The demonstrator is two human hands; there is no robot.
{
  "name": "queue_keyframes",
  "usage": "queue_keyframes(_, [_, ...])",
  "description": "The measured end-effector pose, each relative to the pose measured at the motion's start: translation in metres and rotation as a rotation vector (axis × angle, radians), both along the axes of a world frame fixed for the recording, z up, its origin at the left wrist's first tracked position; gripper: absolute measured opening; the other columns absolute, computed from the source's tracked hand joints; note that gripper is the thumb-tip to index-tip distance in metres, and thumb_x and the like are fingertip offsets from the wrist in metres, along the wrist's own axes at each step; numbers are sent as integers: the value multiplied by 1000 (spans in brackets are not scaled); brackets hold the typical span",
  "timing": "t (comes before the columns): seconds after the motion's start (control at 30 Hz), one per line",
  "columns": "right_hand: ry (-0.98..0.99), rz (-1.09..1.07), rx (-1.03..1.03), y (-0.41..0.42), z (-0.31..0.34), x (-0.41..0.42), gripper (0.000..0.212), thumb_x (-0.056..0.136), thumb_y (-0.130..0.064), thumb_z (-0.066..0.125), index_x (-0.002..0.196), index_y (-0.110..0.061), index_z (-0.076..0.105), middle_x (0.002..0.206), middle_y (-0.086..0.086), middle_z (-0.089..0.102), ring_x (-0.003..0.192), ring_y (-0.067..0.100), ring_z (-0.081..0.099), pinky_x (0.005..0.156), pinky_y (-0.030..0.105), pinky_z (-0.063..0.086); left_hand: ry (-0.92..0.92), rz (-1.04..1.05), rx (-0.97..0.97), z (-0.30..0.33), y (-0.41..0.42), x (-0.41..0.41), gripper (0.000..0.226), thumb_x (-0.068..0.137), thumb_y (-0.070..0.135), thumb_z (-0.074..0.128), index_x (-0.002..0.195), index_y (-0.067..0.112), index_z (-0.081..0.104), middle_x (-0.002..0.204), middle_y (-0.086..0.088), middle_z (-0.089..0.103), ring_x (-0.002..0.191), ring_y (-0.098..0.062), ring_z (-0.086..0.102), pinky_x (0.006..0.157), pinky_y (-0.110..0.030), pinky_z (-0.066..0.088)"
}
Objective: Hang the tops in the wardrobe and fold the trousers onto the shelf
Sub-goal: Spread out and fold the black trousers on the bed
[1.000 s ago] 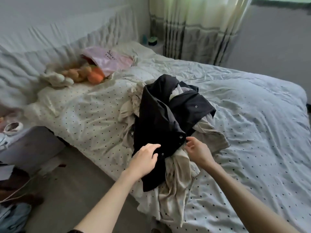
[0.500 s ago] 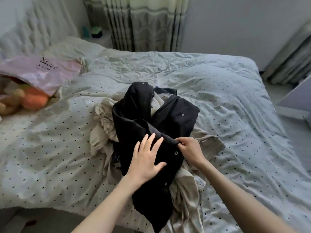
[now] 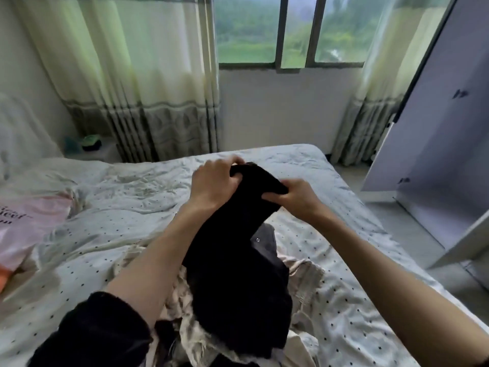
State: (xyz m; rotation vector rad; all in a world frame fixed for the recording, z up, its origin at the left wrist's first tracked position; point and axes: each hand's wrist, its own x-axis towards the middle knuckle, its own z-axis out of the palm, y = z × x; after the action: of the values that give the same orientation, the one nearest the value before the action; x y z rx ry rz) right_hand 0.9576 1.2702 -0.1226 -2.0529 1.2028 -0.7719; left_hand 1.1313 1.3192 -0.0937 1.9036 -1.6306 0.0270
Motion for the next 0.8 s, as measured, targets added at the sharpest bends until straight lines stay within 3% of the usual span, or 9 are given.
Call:
queue_keyframes(0.1, [-42,-73,-84,-20,44,-14,24,78,-24,74,61,-13,61,59,0,56,64,20,51,64,33,43,-19,-35,-87,42,-20,-8,24,87,30,58,109,33,66,101,-6,71,100,-30,62,87,-36,48])
queue_keyframes(0.17, [-18,-124,-116,-29,68,-26,20,79,-33,73,71,-18,62,66,-5,59,72,17,55,73,36,44,-37,-52,-130,69,-33,-14,23,88,30,58,109,31,66,103,-7,71,100,-30,62,88,-36,48])
queue_keyframes(0.27, [45,-172,-70,-32,77,-49,21,81,-37,71,90,-20,64,92,-2,71,92,19,64,87,37,49,-53,-51,-137,89,-49,-22,23,89,32,59,110,29,67,103,-6,71,99,-29,63,87,-36,49])
queue_keyframes(0.4, [-130,-181,-29,-33,68,-71,45,82,-24,72,123,-10,58,110,8,66,102,25,64,91,35,48,11,-116,-80,83,-59,-41,24,86,26,60,107,32,69,104,-7,71,103,-30,62,90,-36,48])
queue_keyframes(0.5, [-150,-133,-108,-36,76,-71,67,79,-21,75,138,-19,44,117,-1,57,102,21,58,94,34,46,-14,-248,-49,78,-60,-54,26,85,18,60,105,32,70,104,-2,72,105,-24,63,96,-34,43])
queue_keyframes(0.57, [6,-43,-184,-40,82,-65,46,81,-21,73,125,-18,60,112,0,65,98,19,60,92,38,47,-7,-295,-62,75,-58,-57,25,85,16,60,103,29,71,102,-1,72,105,-22,63,100,-35,40])
queue_keyframes(0.63, [106,-39,-219,-44,85,-56,16,84,-22,67,92,-10,74,85,8,71,79,16,64,76,38,50,46,-283,-109,69,-55,-57,21,85,18,61,101,28,71,99,-1,73,103,-21,64,100,-37,38])
queue_keyframes(0.7, [48,-109,-193,-49,91,-48,29,84,-21,65,57,-13,66,52,3,55,52,9,50,51,28,39,92,-211,-168,56,-51,-56,19,85,26,63,104,27,66,101,0,72,103,-20,62,98,-37,36])
queue_keyframes(0.8, [52,-207,-143,-57,106,-40,27,82,-16,62,57,-8,59,48,1,43,56,14,44,45,21,28,-120,8,-108,30,-48,-60,40,84,40,58,119,23,50,114,-2,59,112,-23,51,89,-37,27])
